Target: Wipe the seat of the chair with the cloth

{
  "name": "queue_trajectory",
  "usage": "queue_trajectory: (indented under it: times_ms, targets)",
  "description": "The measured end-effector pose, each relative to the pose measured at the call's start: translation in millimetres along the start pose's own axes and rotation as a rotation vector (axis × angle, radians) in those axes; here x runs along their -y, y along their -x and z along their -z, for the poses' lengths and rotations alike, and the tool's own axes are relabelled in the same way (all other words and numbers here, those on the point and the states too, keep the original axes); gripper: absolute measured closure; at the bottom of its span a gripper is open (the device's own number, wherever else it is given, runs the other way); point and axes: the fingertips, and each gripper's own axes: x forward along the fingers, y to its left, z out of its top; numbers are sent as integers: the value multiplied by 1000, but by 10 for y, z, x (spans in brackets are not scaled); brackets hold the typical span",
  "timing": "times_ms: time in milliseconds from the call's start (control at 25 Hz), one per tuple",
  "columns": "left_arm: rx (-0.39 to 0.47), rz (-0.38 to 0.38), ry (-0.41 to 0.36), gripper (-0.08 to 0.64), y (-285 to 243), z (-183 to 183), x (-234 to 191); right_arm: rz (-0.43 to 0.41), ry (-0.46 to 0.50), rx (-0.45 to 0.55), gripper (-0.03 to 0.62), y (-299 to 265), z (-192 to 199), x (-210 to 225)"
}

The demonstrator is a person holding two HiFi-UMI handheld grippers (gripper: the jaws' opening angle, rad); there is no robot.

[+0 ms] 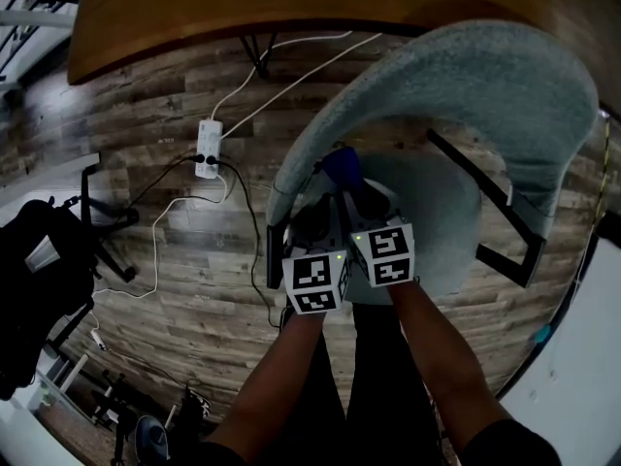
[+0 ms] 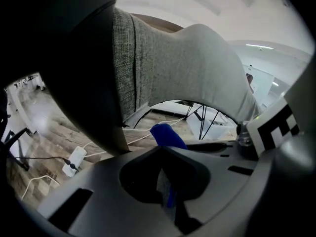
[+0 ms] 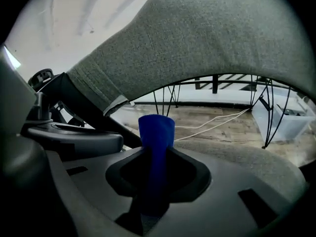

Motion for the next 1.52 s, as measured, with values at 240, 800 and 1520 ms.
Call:
queue_trajectory:
  times_ms: [240, 800, 1520]
  targets:
    - [-28, -10, 3, 557, -25, 56, -31, 1, 39, -46, 489, -107, 40, 24]
    - [-51, 3, -62, 557, -127, 62, 102, 42, -58, -80, 489, -84, 39, 180]
    - [-102, 93, -119, 557, -357, 47, 481, 180, -169, -53, 489, 273, 168, 859]
